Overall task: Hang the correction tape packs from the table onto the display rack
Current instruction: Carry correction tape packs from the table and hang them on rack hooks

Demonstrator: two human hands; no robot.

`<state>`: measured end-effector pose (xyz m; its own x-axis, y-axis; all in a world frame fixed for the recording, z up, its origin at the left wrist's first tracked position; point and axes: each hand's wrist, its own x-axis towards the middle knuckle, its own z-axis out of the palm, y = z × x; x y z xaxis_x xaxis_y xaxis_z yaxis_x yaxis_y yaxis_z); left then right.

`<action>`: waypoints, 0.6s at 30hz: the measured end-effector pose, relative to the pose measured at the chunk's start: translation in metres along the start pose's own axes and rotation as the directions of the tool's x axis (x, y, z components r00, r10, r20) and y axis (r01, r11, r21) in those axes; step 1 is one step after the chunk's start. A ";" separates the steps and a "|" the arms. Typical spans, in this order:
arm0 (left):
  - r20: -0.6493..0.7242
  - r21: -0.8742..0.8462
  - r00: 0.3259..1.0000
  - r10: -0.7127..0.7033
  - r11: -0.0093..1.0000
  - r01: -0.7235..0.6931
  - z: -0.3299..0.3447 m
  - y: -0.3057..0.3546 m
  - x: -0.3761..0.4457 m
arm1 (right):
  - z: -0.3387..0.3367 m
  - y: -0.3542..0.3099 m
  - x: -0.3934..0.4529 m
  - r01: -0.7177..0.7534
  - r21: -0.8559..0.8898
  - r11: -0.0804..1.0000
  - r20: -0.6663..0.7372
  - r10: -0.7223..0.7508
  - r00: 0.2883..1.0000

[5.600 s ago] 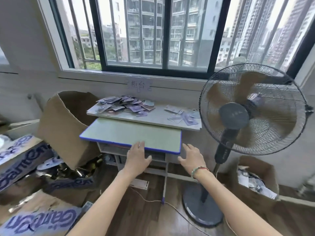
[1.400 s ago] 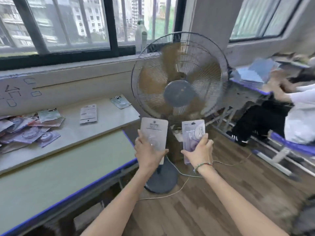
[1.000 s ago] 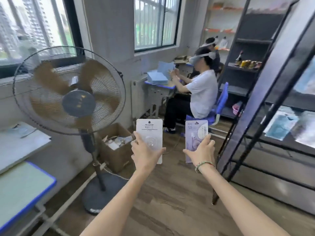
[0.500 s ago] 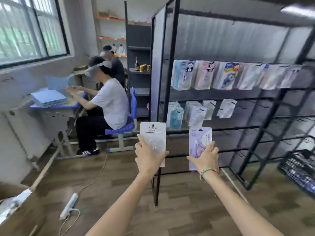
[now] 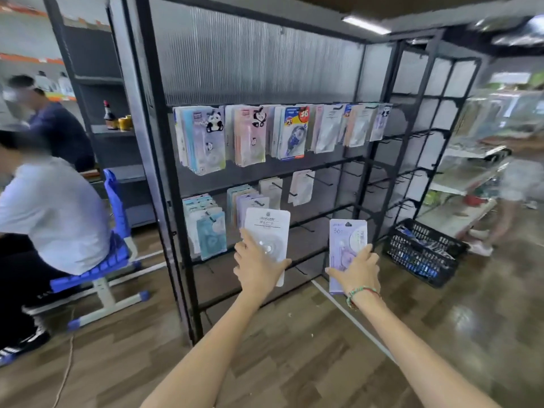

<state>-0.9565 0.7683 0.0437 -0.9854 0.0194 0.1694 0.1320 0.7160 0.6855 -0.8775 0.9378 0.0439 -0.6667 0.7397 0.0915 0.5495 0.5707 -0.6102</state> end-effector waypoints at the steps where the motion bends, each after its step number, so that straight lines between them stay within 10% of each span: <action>1: 0.012 0.001 1.000 0.010 1.000 -0.010 0.007 0.004 0.006 | 0.001 0.004 0.007 -0.015 0.003 1.000 0.000 0.015 1.000; 18: -0.006 -0.044 0.995 -0.100 0.994 0.100 0.167 0.093 0.119 | 0.012 0.058 0.227 0.122 -0.079 0.989 0.090 -0.114 0.989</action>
<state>-1.0801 0.9537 0.0092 -0.9929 -0.0566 0.1043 0.0377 0.6827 0.7297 -1.0031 1.1341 0.0196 -0.7679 0.6343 0.0892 0.5022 0.6826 -0.5308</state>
